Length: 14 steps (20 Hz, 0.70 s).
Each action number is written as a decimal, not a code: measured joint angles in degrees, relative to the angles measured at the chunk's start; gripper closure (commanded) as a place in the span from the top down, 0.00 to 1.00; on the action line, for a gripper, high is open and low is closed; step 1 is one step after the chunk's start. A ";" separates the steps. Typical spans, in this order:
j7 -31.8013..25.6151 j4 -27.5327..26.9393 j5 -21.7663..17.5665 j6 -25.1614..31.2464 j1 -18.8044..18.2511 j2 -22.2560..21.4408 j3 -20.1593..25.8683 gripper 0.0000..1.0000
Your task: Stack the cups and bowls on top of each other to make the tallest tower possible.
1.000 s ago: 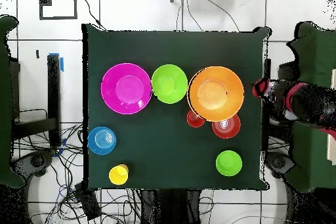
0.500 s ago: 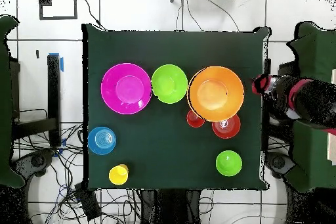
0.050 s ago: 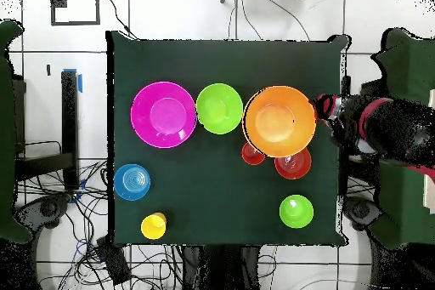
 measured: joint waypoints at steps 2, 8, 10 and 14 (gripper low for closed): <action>0.06 0.54 0.18 0.00 0.64 -0.80 -0.35 1.00; 1.29 2.25 0.71 -0.44 3.04 -3.02 -2.25 1.00; 2.28 3.06 0.90 -1.62 4.12 -3.67 -3.05 1.00; 4.22 4.03 0.93 -4.24 6.18 -3.92 -4.55 1.00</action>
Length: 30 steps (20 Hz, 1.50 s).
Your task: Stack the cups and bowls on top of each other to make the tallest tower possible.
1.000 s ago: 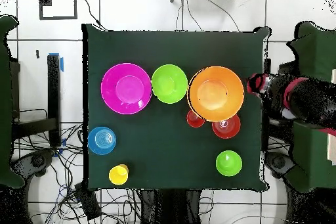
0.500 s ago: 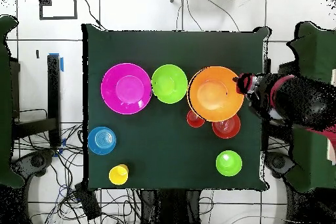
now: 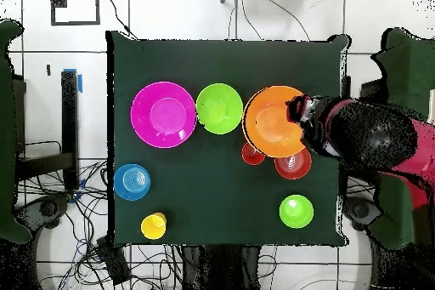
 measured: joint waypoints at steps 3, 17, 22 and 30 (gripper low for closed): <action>1.92 0.11 0.01 -2.47 2.27 0.01 -1.77 1.00; 8.70 0.12 0.02 -6.26 10.94 -0.18 -8.17 1.00; 9.23 0.12 0.04 -6.27 12.79 -0.94 -10.06 1.00; 9.33 0.12 0.14 -6.31 17.66 -1.37 -14.58 1.00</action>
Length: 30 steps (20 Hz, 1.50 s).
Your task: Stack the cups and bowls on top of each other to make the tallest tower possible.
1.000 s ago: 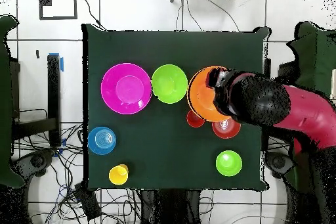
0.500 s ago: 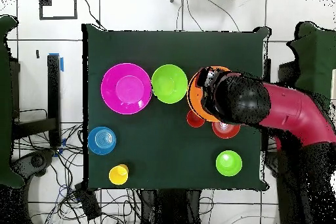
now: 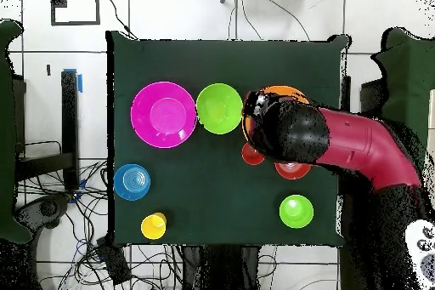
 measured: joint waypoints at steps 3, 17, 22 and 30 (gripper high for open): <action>0.00 0.01 0.04 -0.17 0.96 0.01 -0.90 1.00; 2.12 0.00 1.28 -3.07 6.50 0.18 -6.82 1.00; 3.49 0.00 1.55 -3.37 7.64 0.80 -8.54 1.00; 3.66 0.00 1.96 -3.44 7.96 0.82 -10.13 1.00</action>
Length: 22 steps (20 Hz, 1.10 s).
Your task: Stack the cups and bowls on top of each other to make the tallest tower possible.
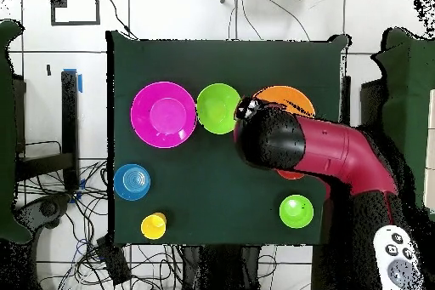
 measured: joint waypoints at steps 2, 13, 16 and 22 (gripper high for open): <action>0.00 0.00 0.14 -0.19 0.01 0.00 -0.25 1.00; 0.01 -0.01 1.89 -1.07 2.66 -0.01 -2.76 1.00; 0.02 -0.01 2.25 -1.12 4.11 -0.01 -3.74 1.00; 0.02 0.00 2.98 -1.46 6.47 -0.01 -5.42 1.00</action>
